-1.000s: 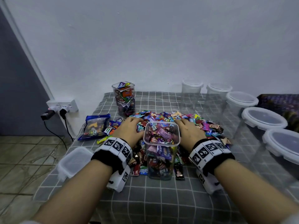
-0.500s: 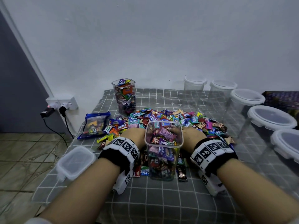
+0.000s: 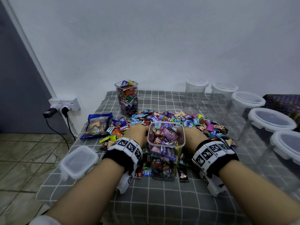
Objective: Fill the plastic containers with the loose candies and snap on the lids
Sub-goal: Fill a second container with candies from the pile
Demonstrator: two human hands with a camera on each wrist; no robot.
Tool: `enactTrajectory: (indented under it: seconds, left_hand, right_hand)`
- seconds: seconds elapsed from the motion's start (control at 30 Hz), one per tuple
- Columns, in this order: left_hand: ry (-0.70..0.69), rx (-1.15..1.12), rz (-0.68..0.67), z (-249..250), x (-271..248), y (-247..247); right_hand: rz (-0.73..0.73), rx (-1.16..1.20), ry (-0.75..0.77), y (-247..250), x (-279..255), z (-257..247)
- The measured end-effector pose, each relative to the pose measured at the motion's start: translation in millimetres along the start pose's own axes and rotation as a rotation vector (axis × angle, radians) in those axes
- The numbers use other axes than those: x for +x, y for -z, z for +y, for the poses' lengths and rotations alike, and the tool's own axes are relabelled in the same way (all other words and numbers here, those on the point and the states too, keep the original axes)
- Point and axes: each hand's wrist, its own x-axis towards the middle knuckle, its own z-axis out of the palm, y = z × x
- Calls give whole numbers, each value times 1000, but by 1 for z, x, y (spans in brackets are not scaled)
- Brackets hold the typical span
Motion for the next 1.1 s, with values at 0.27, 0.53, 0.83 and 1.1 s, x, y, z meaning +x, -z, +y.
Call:
enactTrajectory:
  seconds: [0.27,0.53,0.83,1.1]
  left_hand:
    - [16,-98,91,-2,-4,2]
    - [27,-209,221,-2,-8,3]
    - [22,-250,288,-5,-8,2]
    - [12,-283,313,-5,-9,3]
  right_hand:
    - [-64,-127,-72,15,-12,-3]
    - [-176,-141,-41,10,-9,-2]
    - [-71,-64,-108,18,-14,-8]
    - [114,102,-106,21,-19,-1]
